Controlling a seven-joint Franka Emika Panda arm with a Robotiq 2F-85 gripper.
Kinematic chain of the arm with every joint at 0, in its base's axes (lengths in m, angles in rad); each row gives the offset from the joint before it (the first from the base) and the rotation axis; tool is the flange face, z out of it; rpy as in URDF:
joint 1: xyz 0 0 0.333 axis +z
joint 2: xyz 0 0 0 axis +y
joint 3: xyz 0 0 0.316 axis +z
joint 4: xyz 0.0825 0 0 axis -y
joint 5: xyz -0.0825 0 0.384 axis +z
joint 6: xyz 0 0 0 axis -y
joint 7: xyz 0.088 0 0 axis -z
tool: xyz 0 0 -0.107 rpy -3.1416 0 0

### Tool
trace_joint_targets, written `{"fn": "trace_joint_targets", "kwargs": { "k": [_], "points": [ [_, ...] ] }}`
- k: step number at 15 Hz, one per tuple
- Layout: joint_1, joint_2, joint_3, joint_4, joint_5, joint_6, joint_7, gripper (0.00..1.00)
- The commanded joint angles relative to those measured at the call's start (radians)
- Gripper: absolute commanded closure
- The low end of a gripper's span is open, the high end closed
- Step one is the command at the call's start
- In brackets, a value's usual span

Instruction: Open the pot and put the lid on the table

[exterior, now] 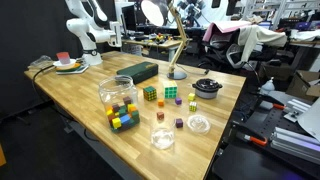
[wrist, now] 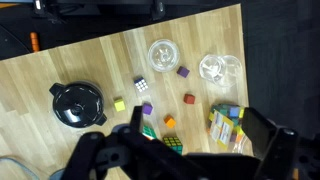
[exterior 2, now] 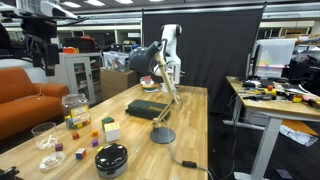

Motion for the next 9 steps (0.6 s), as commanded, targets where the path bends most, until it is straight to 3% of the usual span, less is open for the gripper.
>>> {"fn": "trace_joint_targets", "kwargs": {
  "k": [1,9],
  "points": [
    [-0.013,0.0,0.011,0.002,0.006,-0.004,-0.006,0.0],
    [-0.047,0.038,0.005,-0.001,-0.007,0.049,0.011,0.0]
  ]
}}
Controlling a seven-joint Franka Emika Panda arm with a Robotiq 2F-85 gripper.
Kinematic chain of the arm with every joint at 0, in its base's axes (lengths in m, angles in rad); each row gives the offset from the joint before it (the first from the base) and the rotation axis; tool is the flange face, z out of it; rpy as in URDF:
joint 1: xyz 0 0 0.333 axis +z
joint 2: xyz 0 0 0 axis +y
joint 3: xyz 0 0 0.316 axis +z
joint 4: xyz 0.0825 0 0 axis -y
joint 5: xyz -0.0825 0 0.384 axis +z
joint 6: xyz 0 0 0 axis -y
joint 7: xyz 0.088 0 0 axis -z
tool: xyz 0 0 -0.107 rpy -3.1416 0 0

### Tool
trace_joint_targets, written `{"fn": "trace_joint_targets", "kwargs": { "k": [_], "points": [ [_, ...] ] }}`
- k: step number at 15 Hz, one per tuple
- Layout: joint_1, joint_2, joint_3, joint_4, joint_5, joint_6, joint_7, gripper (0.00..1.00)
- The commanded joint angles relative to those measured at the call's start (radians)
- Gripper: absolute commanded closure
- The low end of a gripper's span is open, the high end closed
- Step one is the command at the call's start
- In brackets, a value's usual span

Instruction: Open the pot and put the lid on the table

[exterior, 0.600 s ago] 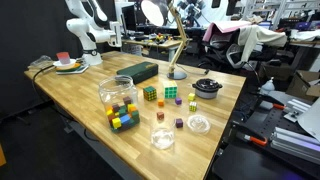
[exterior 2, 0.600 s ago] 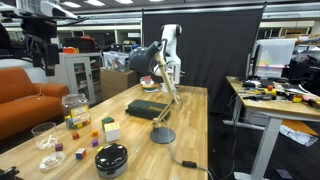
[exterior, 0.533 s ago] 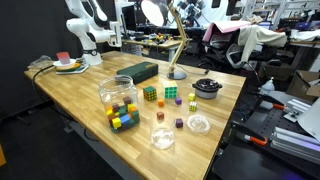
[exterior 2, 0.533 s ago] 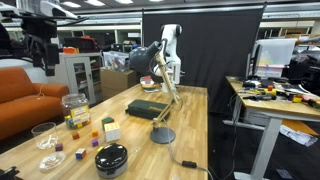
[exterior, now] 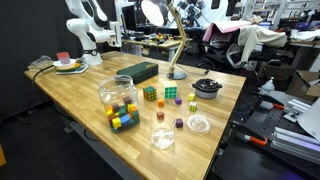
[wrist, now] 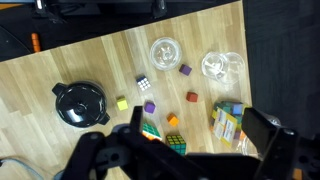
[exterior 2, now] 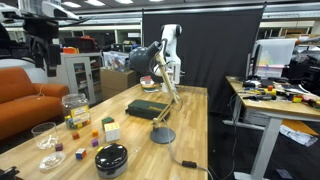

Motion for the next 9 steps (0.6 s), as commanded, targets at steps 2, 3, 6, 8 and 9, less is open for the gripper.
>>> {"fn": "trace_joint_targets", "kwargs": {
  "k": [2,3,6,8,9],
  "points": [
    [-0.065,0.07,0.007,-0.009,-0.034,0.083,0.033,0.0],
    [-0.085,0.1,0.009,-0.013,-0.051,0.113,0.049,0.0],
    [-0.133,0.211,0.006,0.001,-0.097,0.186,0.111,0.0],
    [-0.161,0.283,0.006,0.017,-0.137,0.242,0.167,0.0],
    [-0.171,0.316,0.004,0.027,-0.153,0.27,0.193,0.0]
  ]
}}
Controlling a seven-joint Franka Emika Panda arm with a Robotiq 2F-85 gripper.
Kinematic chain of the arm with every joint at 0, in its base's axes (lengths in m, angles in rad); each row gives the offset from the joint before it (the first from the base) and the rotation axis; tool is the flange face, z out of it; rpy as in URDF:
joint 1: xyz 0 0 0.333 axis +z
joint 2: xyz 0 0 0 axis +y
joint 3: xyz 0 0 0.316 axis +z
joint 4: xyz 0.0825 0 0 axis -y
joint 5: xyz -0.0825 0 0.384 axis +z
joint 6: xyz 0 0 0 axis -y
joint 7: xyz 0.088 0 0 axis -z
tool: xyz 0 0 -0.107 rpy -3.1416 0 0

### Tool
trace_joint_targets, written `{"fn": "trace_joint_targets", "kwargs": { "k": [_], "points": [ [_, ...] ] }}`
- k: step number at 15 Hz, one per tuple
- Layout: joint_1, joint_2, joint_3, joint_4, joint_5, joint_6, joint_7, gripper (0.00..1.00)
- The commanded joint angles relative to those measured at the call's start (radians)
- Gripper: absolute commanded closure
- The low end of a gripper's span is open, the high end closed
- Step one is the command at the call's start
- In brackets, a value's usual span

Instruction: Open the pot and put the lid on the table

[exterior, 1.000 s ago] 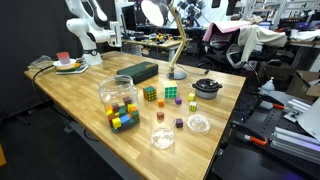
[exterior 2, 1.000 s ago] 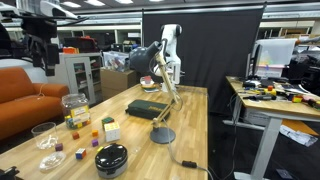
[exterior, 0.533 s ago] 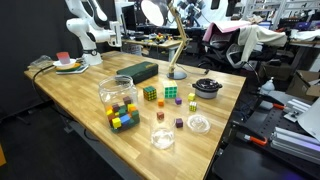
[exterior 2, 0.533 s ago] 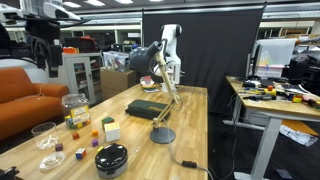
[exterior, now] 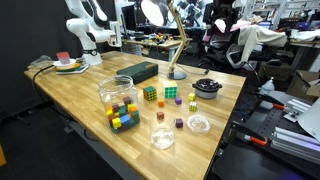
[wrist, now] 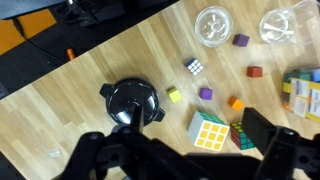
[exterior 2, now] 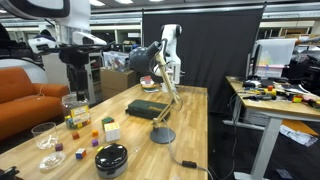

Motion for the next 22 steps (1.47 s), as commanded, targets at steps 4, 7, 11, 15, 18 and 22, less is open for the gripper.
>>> {"fn": "trace_joint_targets", "kwargs": {
  "k": [4,7,11,15,18,22],
  "points": [
    [-0.022,0.106,-0.007,0.04,-0.03,0.056,0.066,0.0],
    [-0.022,0.109,-0.007,0.048,-0.03,0.056,0.073,0.0],
    [-0.022,0.109,-0.007,0.048,-0.03,0.056,0.073,0.0],
    [-0.042,0.147,-0.002,0.044,-0.058,0.177,0.136,0.0],
    [-0.051,0.207,-0.002,0.039,-0.087,0.309,0.181,0.0],
    [-0.066,0.316,-0.009,0.042,-0.184,0.377,0.267,0.0]
  ]
}}
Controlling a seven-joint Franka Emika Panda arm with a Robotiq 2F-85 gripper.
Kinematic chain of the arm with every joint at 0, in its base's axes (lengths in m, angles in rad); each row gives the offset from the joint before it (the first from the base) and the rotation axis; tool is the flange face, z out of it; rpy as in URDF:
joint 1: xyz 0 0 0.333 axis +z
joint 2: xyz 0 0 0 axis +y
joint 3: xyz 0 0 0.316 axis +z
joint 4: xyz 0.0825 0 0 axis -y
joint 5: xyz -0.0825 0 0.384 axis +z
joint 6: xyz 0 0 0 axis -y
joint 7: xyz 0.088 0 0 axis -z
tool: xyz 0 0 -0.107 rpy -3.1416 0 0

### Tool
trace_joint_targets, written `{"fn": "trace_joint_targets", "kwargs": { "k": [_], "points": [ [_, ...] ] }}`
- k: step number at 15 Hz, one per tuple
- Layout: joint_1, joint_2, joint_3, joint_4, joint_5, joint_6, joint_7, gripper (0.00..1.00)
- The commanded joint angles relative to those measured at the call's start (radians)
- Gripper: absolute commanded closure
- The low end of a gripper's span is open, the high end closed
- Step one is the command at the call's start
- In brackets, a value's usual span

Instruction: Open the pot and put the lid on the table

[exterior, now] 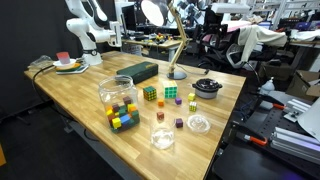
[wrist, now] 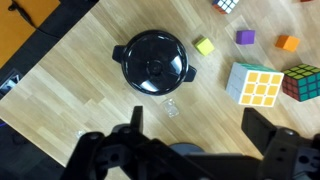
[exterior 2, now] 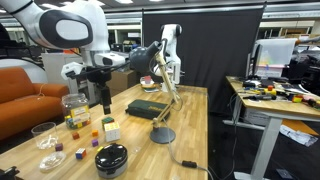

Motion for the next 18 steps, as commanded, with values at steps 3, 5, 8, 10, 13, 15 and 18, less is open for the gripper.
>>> {"fn": "trace_joint_targets", "kwargs": {
  "k": [3,5,8,10,13,15,18],
  "points": [
    [-0.012,0.133,-0.024,0.019,-0.123,0.046,0.12,0.0],
    [-0.004,0.175,-0.041,0.031,-0.079,0.04,0.096,0.0],
    [0.006,0.179,-0.054,0.02,-0.062,0.033,0.083,0.0],
    [0.008,0.2,-0.059,0.032,-0.043,0.033,0.07,0.0],
    [0.009,0.201,-0.059,0.036,-0.041,0.033,0.07,0.0],
    [0.009,0.201,-0.059,0.036,-0.041,0.033,0.07,0.0],
    [0.006,0.237,-0.052,0.05,0.017,0.053,0.027,0.0]
  ]
}}
